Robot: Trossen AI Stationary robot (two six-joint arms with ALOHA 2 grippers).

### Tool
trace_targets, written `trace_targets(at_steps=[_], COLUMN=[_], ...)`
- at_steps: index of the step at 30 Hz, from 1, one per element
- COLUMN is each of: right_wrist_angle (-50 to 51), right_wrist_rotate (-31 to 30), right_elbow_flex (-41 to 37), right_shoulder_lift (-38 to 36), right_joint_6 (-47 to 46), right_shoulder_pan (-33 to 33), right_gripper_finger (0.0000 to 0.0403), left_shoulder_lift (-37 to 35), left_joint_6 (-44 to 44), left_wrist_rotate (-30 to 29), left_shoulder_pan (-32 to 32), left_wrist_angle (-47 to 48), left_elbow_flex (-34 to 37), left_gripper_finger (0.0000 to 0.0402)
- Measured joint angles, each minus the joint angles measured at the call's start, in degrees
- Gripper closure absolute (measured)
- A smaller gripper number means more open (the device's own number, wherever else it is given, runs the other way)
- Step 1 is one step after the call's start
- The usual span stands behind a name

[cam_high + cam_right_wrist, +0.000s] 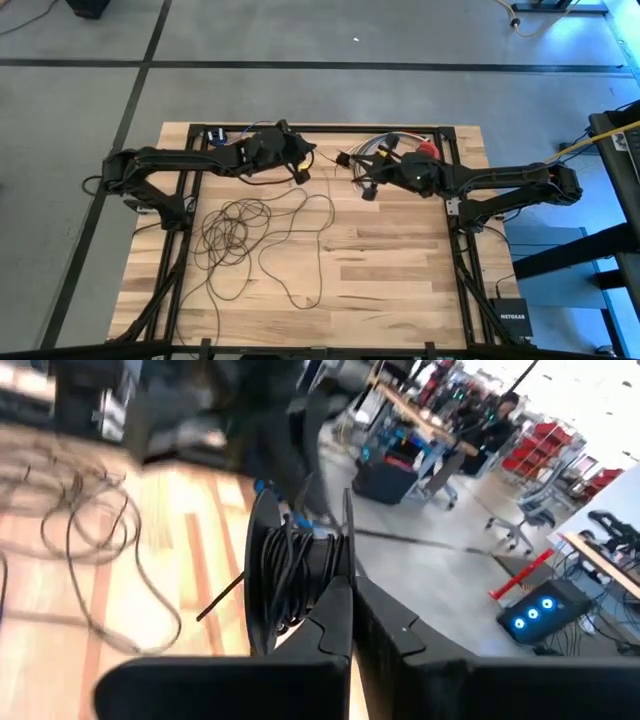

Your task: Coiling cords

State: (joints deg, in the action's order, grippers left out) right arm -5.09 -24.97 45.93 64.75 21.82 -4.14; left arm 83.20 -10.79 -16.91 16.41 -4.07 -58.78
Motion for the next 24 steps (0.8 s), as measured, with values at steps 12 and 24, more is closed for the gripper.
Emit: trace_targets(at_steps=[12, 24], right_wrist_angle=[4.7, -5.2], right_wrist_rotate=[-4.5, -6.8], right_elbow_flex=[0.0, 0.0], right_shoulder_lift=[1.9, 0.7], right_joint_6=[0.8, 1.1], right_shoulder_pan=[0.0, 0.0], right_gripper_finger=[0.0397, 0.0397], left_shoulder_lift=[-5.6, -2.8], left_joint_6=[4.0, 4.6], left_wrist_rotate=[2.8, 2.7], left_shoulder_pan=[-2.6, -3.0], left_wrist_angle=[0.0, 2.5], left_elbow_flex=[0.0, 0.0], left_gripper_finger=[0.0401, 0.0401])
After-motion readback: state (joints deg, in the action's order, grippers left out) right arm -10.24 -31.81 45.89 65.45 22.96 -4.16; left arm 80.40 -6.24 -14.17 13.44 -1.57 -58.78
